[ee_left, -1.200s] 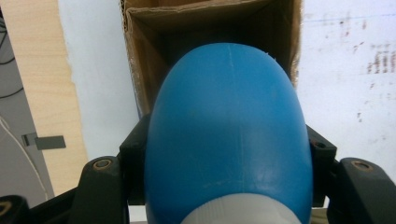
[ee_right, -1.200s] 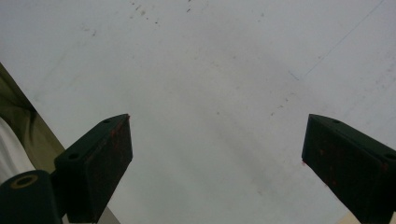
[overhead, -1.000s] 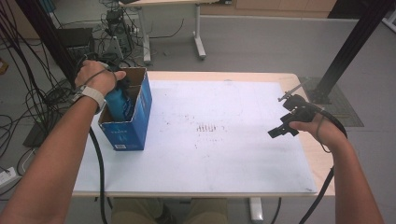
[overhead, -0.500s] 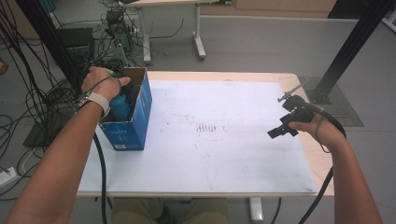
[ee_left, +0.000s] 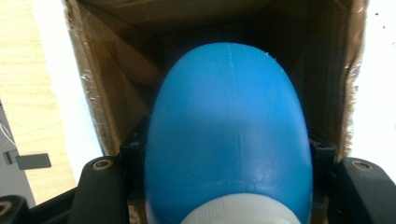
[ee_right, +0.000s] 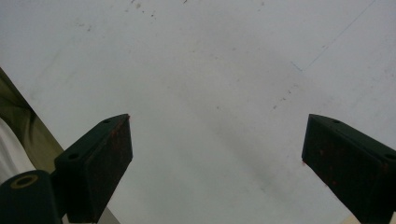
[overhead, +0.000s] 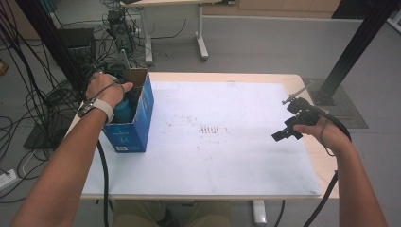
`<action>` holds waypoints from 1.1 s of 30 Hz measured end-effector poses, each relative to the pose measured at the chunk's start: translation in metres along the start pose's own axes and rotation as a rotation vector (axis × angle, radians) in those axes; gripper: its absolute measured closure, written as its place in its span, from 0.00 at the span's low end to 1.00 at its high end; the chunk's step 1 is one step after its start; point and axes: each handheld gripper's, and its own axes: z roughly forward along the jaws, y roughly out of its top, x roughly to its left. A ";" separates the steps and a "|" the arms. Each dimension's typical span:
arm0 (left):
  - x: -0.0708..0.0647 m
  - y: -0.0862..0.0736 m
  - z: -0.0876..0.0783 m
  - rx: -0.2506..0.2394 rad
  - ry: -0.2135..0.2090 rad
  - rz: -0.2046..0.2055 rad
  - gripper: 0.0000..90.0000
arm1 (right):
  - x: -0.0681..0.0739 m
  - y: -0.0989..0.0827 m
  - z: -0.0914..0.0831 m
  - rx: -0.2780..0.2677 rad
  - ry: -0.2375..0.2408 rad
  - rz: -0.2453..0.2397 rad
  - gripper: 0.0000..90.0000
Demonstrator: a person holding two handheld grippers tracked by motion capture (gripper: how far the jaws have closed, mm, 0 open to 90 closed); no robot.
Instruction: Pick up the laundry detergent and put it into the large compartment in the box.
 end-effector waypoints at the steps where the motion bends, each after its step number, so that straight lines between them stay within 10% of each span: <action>1: 0.000 0.000 0.002 0.004 -0.001 0.001 0.42 | 0.000 0.000 0.000 0.000 0.000 0.000 0.09; 33: 0.001 0.000 0.016 0.006 -0.003 0.010 0.42 | -0.001 0.001 0.004 0.000 0.009 0.000 0.09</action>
